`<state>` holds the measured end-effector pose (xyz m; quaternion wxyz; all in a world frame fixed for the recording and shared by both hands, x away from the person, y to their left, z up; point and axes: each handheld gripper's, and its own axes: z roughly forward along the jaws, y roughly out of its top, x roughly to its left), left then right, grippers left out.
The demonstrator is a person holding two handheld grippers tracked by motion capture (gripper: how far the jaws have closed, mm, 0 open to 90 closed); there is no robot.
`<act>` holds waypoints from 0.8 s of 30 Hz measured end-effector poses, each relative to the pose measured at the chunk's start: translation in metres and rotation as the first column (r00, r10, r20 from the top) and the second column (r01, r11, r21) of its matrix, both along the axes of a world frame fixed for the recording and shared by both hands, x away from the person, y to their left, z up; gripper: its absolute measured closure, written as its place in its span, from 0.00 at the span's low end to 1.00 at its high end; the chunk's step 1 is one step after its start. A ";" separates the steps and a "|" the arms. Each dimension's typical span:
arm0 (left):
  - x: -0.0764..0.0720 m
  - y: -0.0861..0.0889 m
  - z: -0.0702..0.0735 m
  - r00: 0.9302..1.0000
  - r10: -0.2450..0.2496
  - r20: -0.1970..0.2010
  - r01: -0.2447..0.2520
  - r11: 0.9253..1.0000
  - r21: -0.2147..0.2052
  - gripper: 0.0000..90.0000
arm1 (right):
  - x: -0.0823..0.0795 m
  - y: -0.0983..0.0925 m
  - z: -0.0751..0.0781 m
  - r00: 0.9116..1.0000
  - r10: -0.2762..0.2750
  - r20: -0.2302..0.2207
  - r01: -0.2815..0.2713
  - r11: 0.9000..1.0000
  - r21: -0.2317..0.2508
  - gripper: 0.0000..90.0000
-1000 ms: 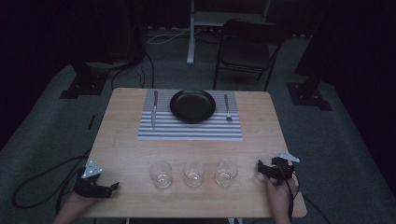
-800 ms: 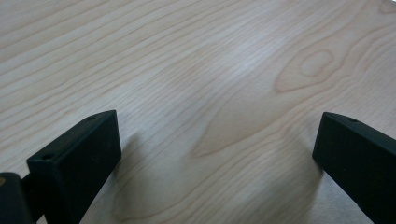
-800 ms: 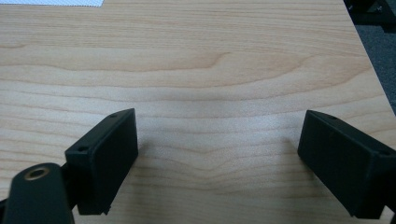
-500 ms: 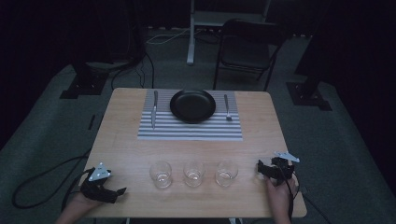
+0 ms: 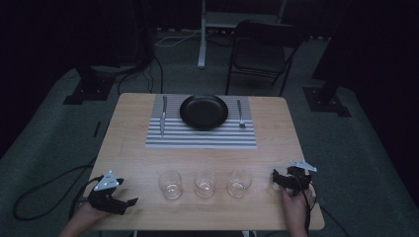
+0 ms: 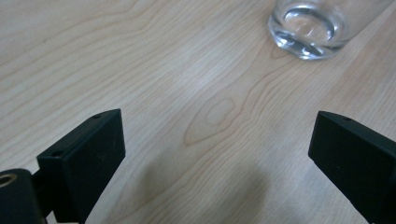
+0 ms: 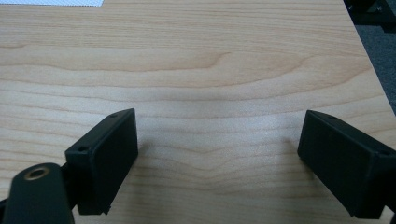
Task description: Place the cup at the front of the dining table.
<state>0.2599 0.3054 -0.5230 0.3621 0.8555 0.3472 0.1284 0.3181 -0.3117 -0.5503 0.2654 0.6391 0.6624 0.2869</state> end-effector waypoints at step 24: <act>0.009 -0.033 0.033 0.990 -0.143 0.016 0.144 0.989 -0.030 0.05 | 0.000 0.000 0.000 1.000 0.000 0.000 0.000 1.000 0.000 0.13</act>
